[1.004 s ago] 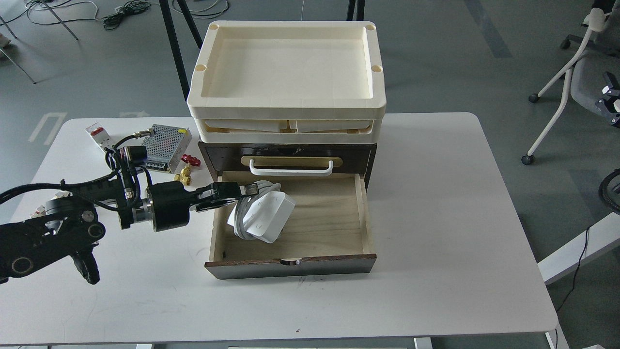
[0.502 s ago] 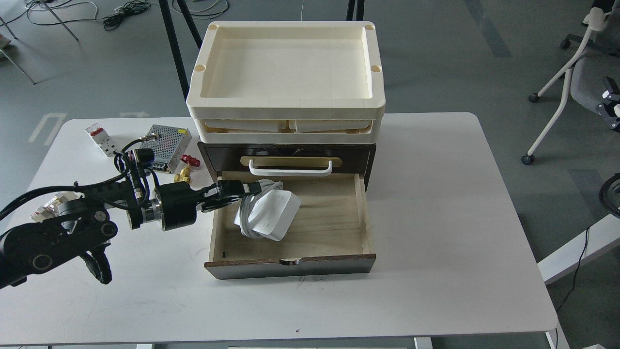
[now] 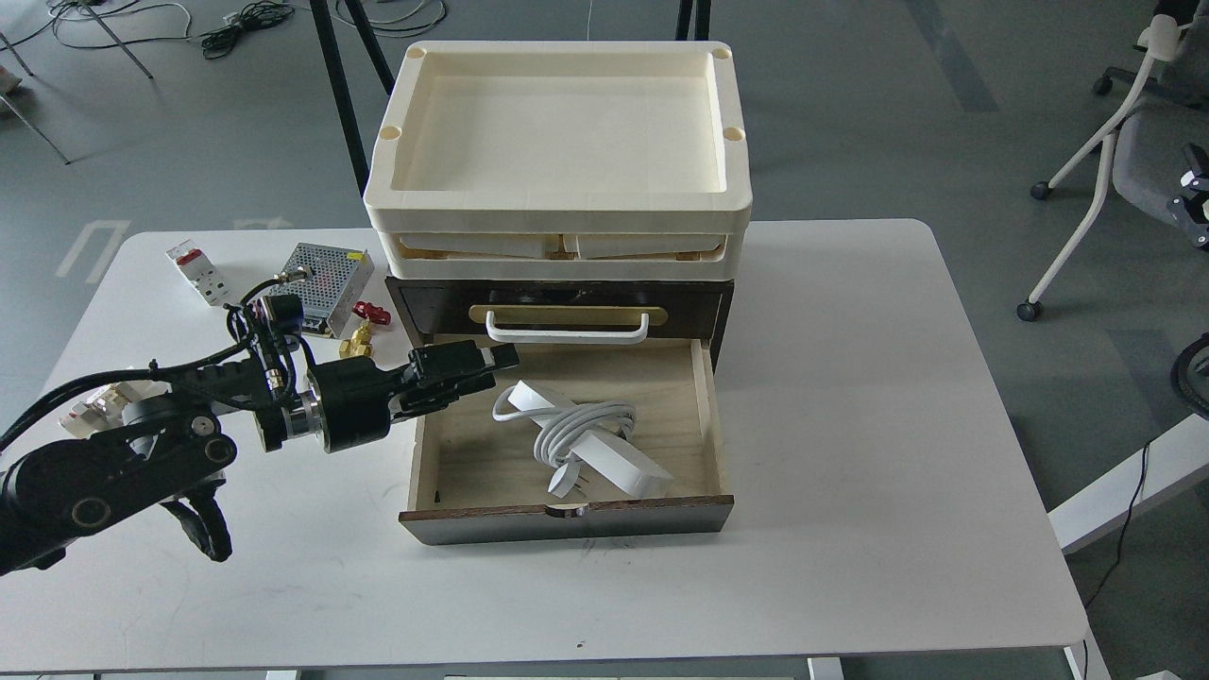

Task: Put charging cable into cabinet
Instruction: 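Lower the cable into the drawer and open the left gripper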

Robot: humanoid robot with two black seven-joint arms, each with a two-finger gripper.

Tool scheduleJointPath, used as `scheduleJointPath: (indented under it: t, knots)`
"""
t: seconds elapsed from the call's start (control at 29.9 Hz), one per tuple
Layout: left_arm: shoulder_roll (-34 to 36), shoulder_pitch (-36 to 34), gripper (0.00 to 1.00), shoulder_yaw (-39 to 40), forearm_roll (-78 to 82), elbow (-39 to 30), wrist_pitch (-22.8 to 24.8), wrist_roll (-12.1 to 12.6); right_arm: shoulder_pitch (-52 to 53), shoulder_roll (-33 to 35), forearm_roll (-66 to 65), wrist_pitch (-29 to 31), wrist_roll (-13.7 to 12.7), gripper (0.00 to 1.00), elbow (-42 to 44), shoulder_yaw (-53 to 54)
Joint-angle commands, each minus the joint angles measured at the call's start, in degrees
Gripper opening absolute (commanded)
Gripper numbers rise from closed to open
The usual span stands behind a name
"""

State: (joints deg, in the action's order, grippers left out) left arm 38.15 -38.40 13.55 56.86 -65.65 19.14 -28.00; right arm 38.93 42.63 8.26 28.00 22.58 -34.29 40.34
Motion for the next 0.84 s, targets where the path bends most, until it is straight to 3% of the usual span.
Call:
scheduleJointPath:
  t: [0.0, 0.1, 0.27, 0.37, 0.64, 0.8]
  knots:
    - [2.3, 0.8, 0.77, 0.1, -5.9, 2.3, 0.1, 0.0, 0.0, 0.0, 0.0, 0.0, 0.0, 1.00, -0.1, 0.0]
    - [6.0, 2.5, 0.77, 0.2, -11.3, 3.6, 0.7, 0.0, 0.0, 0.0, 0.0, 0.0, 0.0, 1.00, -0.1, 0.1]
    - [13.2, 5.9, 0.81, 4.0, -25.5, 4.5, 8.9, 0.0, 0.0, -0.1, 0.0, 0.0, 0.0, 1.00, -0.3, 0.3]
    - [14.8, 7.6, 0.85, 9.2, -36.4, 9.0, 8.9, 0.0, 0.0, -0.6, 0.0, 0.0, 0.1, 1.00, -1.0, 2.4]
    - [11.2, 6.3, 0.88, 27.0, -45.8, 28.7, 8.9, 0.0, 0.2, -4.2, 0.2, 0.0, 0.1, 1.00, -4.4, 9.6]
    - [6.3, 1.1, 0.90, 28.6, -45.8, 33.5, 8.9, 0.0, 0.2, -7.6, 0.2, 0.0, 0.2, 1.00, -4.7, 11.7]
